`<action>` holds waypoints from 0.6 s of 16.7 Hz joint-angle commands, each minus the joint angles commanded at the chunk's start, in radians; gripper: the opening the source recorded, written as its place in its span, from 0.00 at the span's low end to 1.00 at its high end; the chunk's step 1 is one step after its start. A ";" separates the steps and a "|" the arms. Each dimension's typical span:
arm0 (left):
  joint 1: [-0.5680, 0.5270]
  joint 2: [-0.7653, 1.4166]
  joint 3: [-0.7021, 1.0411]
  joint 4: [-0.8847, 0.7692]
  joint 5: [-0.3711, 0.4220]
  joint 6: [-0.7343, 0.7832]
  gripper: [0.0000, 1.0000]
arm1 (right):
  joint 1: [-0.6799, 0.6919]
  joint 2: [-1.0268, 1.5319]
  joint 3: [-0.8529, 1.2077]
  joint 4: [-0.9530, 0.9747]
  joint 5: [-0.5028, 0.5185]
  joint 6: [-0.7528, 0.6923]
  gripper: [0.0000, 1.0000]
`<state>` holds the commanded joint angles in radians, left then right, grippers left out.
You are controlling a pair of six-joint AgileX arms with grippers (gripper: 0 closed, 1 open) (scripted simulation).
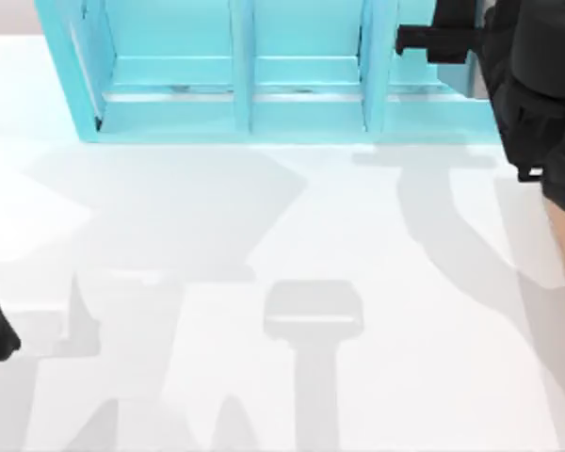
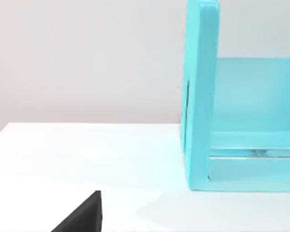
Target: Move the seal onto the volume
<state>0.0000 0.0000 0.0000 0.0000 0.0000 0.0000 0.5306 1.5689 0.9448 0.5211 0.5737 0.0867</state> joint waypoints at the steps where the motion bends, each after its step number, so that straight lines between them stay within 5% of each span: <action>1: 0.000 0.000 0.000 0.000 0.000 0.000 1.00 | 0.017 -0.070 -0.030 -0.042 0.017 0.003 0.00; 10: 0.000 0.000 0.000 0.000 0.000 0.000 1.00 | 0.074 -0.262 -0.122 -0.176 0.073 0.012 0.00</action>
<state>0.0000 0.0000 0.0000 0.0000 0.0000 0.0000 0.6042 1.3066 0.8231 0.3455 0.6470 0.0992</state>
